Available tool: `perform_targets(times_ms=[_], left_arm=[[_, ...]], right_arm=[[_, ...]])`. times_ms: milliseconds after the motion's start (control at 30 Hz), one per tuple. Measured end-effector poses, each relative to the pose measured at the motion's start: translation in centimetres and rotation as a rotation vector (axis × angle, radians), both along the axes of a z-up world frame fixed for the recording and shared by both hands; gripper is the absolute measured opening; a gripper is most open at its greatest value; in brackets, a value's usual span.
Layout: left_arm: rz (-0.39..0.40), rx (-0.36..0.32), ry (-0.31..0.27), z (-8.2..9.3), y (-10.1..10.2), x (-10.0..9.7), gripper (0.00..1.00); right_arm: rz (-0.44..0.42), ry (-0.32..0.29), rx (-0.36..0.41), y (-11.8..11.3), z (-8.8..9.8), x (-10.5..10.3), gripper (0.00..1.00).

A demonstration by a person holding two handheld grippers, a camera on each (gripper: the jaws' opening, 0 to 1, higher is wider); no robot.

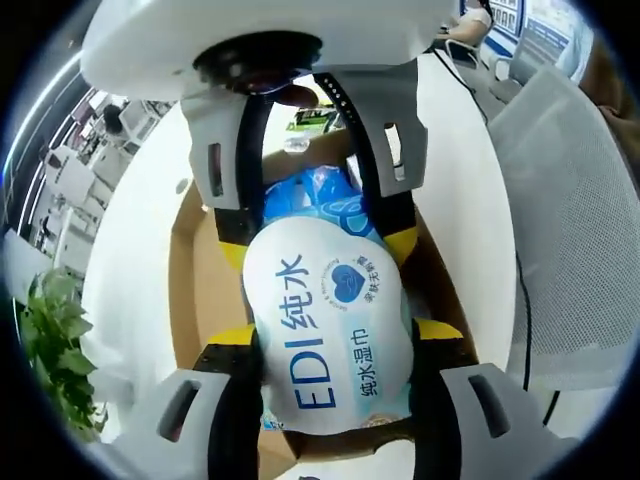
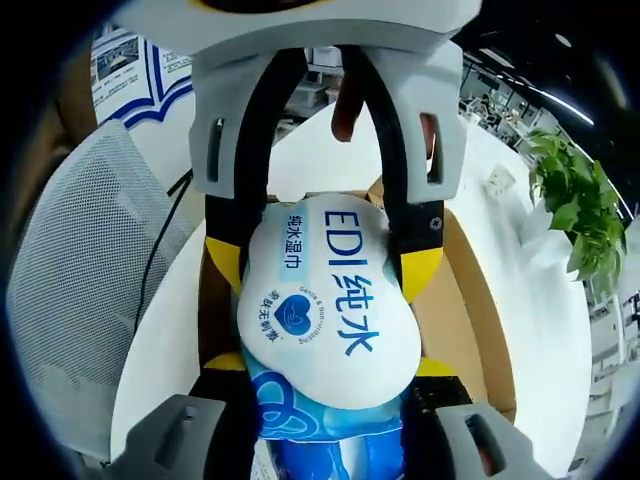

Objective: Operate the shoe box by opening the lid, removing the specified soft item, and placing it in the target area until the item is outside and the box remains undamaged.

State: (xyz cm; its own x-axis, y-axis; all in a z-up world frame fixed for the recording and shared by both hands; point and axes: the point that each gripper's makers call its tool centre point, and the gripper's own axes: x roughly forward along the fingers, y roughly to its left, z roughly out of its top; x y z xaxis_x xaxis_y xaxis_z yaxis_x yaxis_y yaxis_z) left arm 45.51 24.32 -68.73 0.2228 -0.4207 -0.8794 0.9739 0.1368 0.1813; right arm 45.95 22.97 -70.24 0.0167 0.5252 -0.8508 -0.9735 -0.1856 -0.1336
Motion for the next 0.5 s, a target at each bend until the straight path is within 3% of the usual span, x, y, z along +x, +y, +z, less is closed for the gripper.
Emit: perform_targets(times_ms=[500], left_arm=[[-0.103,0.003,-0.03,1.7,-5.6,1.0,0.58]], right_arm=[[-0.1,-0.022,0.009,-5.4,1.5,1.0,0.54]])
